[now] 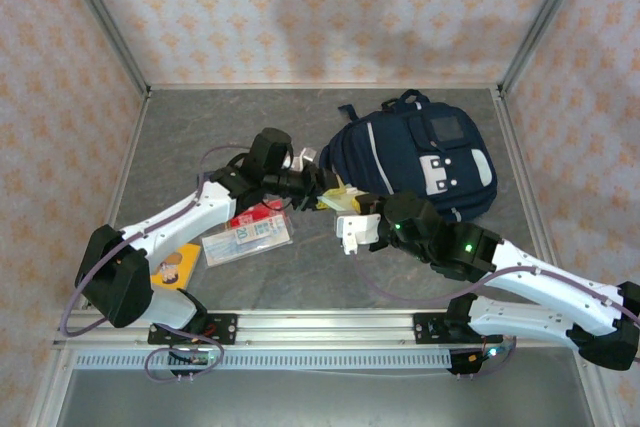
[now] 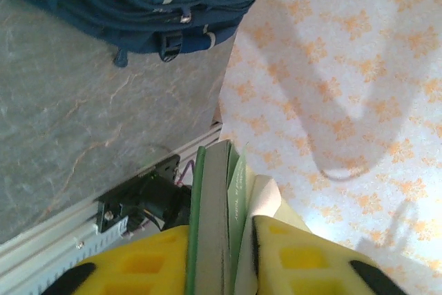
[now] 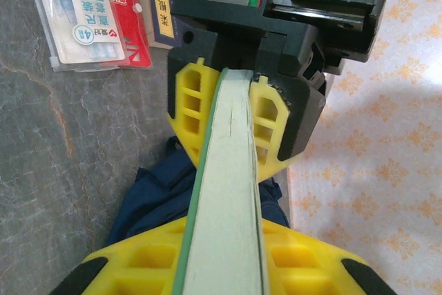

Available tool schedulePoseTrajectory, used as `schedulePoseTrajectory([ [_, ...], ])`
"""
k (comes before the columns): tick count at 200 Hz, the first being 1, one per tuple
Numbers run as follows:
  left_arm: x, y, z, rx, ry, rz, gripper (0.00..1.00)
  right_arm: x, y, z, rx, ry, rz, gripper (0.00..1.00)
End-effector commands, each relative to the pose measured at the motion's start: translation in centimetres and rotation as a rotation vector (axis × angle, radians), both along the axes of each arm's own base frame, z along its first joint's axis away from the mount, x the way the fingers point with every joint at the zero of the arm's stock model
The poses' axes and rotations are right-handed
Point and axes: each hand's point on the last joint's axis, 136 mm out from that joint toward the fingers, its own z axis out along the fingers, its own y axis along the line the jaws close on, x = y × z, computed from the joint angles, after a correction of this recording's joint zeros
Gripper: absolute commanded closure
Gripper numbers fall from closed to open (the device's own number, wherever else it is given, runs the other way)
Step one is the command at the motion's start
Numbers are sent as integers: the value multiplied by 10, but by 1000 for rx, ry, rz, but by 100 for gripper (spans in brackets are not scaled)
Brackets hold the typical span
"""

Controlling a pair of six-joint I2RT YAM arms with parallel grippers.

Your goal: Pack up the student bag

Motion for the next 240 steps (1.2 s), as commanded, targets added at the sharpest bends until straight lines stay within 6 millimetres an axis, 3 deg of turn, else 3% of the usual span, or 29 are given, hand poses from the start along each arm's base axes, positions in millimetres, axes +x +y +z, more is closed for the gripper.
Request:
schedulePoseTrajectory([
  [1,9,5,11,-26,-33,55,84,9,0,14,74,-33,-60,84],
  [23,12,9,12,-26,-32,78,93,9,0,8,77,-10,-77,77],
  [46,18,20,14,-12,-46,121,99,1,-3,-9,26,62,-61,50],
  [61,24,33,14,20,-64,158,100,-9,-3,-20,0,119,-23,41],
  [96,34,79,9,205,-174,276,100,-22,-3,-18,96,218,-28,32],
  [139,42,142,12,403,-362,505,100,-22,3,-5,274,344,-92,30],
  [161,38,170,12,474,-410,611,100,11,0,20,539,434,-305,28],
  [181,33,189,12,505,-452,692,100,55,-24,25,653,501,-615,28],
  [200,26,213,12,503,-487,821,100,85,-40,6,590,614,-841,27],
  [222,14,241,11,484,-520,977,100,118,-41,-16,626,716,-972,33],
  [240,8,249,10,445,-546,1027,100,144,-49,-39,634,784,-1122,30],
])
